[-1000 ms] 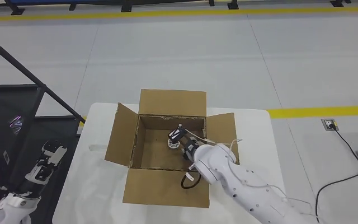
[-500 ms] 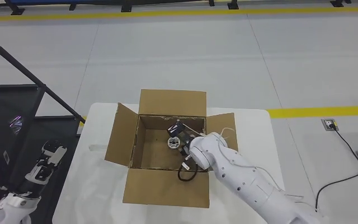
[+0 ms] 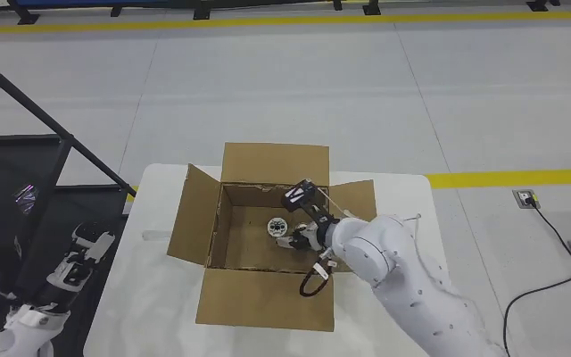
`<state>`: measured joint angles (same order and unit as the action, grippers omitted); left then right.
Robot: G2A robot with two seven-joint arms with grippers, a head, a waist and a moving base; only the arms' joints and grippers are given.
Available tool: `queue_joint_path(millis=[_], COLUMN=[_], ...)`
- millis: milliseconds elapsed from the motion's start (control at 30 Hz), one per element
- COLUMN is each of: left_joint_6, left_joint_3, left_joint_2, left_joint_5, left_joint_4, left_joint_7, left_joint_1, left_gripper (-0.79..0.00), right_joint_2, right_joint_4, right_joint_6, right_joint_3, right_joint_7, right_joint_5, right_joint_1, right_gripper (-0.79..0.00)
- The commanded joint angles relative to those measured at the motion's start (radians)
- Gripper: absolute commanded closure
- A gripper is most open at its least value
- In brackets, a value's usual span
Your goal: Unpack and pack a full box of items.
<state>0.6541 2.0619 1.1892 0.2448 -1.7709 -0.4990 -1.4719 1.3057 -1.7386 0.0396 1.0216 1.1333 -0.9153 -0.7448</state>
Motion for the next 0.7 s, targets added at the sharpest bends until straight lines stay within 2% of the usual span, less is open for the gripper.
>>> queue_joint_path(millis=[0, 133, 200, 500, 667], left_joint_6=[-0.005, -0.009, -0.014, -0.010, -0.010], left_joint_3=[-0.045, -0.120, -0.155, -0.276, -0.327], left_joint_2=[0.000, 0.000, 0.000, -0.006, -0.009], left_joint_5=[0.098, 0.210, 0.256, 0.307, 0.299], left_joint_4=[0.000, 0.008, 0.014, 0.009, 0.001], left_joint_7=[0.032, 0.063, 0.071, 0.035, 0.013], left_joint_1=[0.021, 0.057, 0.073, 0.108, 0.114], left_gripper=[-0.785, -0.785, -0.785, -0.785, -0.785], right_joint_2=[-0.024, -0.051, -0.057, -0.057, -0.065], right_joint_4=[-0.157, -0.297, -0.322, -0.322, -0.200], right_joint_6=[0.049, 0.127, 0.093, 0.093, 0.093], right_joint_3=[0.138, 0.342, 0.453, 0.453, 0.567], right_joint_7=[0.026, 0.043, -0.008, -0.008, -0.074], right_joint_5=[0.067, 0.256, 0.338, 0.338, 0.509], right_joint_1=[-0.103, -0.227, -0.276, -0.276, -0.329], right_gripper=[-0.785, -0.785, -0.785, -0.785, -0.785])
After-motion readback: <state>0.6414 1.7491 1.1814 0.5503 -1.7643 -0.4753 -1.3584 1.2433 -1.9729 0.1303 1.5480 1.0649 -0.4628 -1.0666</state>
